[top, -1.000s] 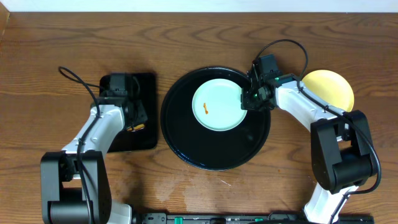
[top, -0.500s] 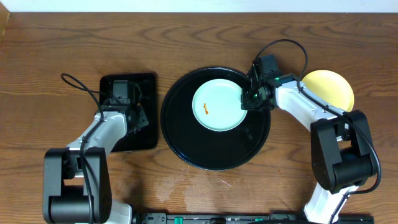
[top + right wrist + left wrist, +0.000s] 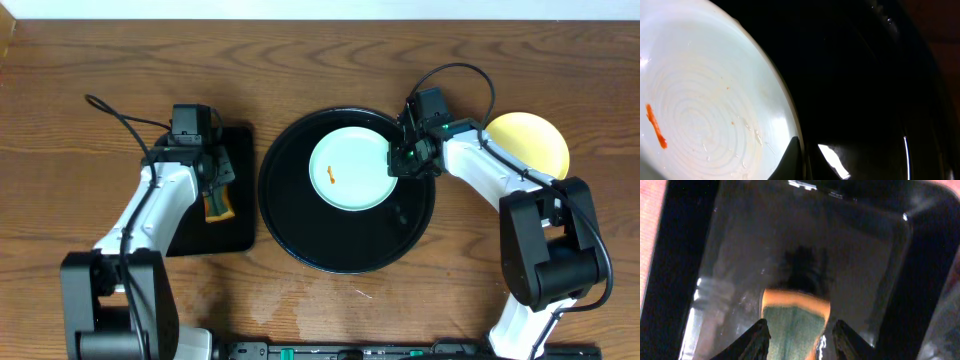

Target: Clean dirty plates on tray and stack at the side

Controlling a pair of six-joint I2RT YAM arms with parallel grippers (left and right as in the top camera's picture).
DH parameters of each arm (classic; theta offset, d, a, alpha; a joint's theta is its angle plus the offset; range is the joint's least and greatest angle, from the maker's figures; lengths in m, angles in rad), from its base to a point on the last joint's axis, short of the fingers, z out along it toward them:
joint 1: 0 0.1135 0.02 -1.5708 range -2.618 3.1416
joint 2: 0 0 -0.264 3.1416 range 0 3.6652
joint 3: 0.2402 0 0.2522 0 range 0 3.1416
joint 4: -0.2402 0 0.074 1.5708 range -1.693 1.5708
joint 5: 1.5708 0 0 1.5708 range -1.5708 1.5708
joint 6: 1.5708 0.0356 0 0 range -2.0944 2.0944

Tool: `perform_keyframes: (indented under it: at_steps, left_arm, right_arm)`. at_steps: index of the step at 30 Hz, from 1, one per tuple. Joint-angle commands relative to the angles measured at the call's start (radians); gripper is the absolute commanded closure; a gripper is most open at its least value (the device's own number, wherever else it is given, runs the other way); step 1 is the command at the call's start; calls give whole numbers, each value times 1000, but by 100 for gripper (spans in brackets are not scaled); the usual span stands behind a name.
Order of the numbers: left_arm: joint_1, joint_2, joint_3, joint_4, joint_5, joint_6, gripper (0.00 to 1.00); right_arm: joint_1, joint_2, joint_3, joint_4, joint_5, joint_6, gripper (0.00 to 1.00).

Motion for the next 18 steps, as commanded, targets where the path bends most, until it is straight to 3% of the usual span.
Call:
perform_keyframes:
  at_steps: [1,3,5,11,13,15,18]
  left_arm:
    - [2,98,-50,53,-33,10,57]
    - [2,169,-51,76,-33,10,69]
    - [2,204,-51,76,-33,10,90]
    - [2,204,-38,41,-32,10,92]
    - [2,172,-13,4,-32,10,84]
    - [2,128,16,-40,-32,10,61]
    - [2,41,43,-106,-29,3,50]
  right_arm:
    - [16,-29,-4,1,13,-14,99]
    - [16,-29,-4,0,13,-14,99]
    - [16,-29,-4,0,13,-14,99]
    - [16,-29,-4,0,13,-14,99]
    - [16,-29,-4,0,13,-14,99]
    - [15,-29,-4,0,13,-14,99]
    - [16,-29,-4,0,13,-14,99]
